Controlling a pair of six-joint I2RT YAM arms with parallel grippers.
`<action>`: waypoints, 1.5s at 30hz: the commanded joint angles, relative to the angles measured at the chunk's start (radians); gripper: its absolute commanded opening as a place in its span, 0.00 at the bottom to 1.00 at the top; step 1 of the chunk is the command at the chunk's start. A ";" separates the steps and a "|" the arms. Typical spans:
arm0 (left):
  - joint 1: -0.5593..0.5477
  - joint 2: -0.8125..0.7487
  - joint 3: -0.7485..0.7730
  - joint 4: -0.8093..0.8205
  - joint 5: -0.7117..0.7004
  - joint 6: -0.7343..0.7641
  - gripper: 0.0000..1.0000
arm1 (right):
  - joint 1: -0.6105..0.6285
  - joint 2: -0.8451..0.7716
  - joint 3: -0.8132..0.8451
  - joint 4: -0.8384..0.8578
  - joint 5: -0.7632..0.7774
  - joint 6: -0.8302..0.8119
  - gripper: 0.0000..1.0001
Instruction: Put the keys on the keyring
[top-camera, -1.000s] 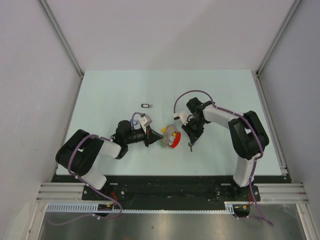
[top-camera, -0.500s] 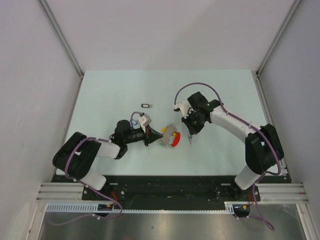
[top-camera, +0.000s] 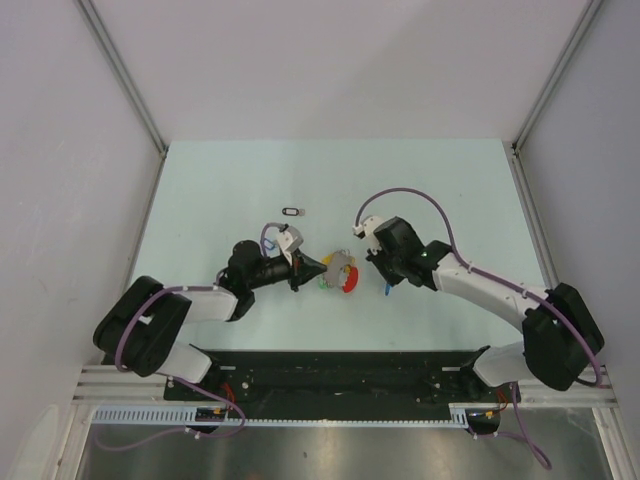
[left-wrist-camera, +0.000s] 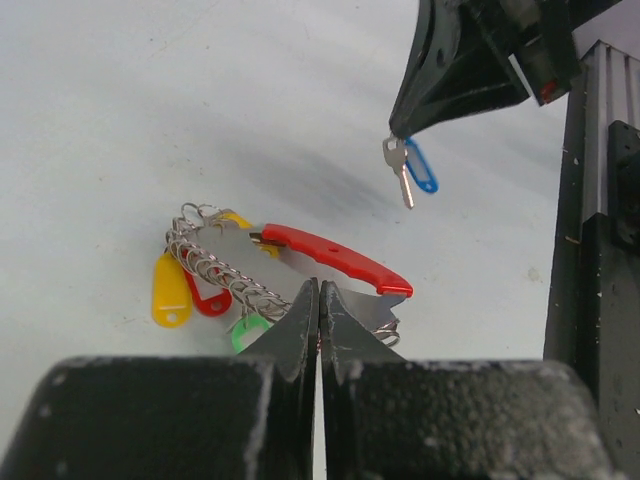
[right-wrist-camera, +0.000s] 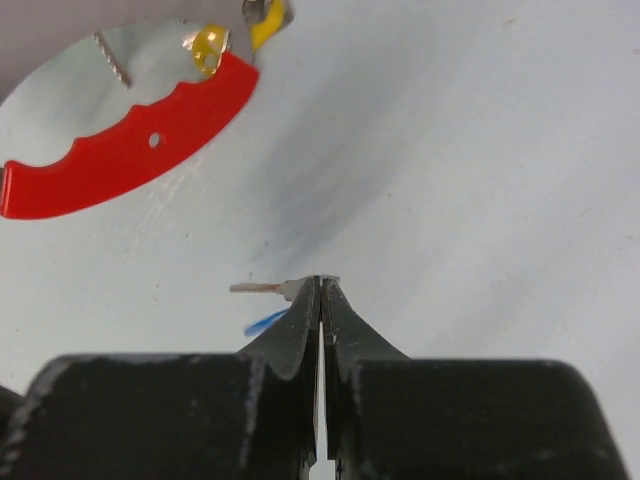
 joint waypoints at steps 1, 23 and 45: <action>-0.013 -0.045 0.036 -0.042 -0.040 0.022 0.00 | -0.016 -0.167 -0.078 0.219 0.076 0.076 0.00; -0.034 -0.018 0.006 0.093 0.152 0.134 0.00 | -0.082 -0.365 -0.462 0.980 -0.627 0.142 0.00; 0.006 0.202 -0.136 0.808 0.224 -0.141 0.00 | -0.076 -0.138 -0.425 1.040 -0.727 0.007 0.00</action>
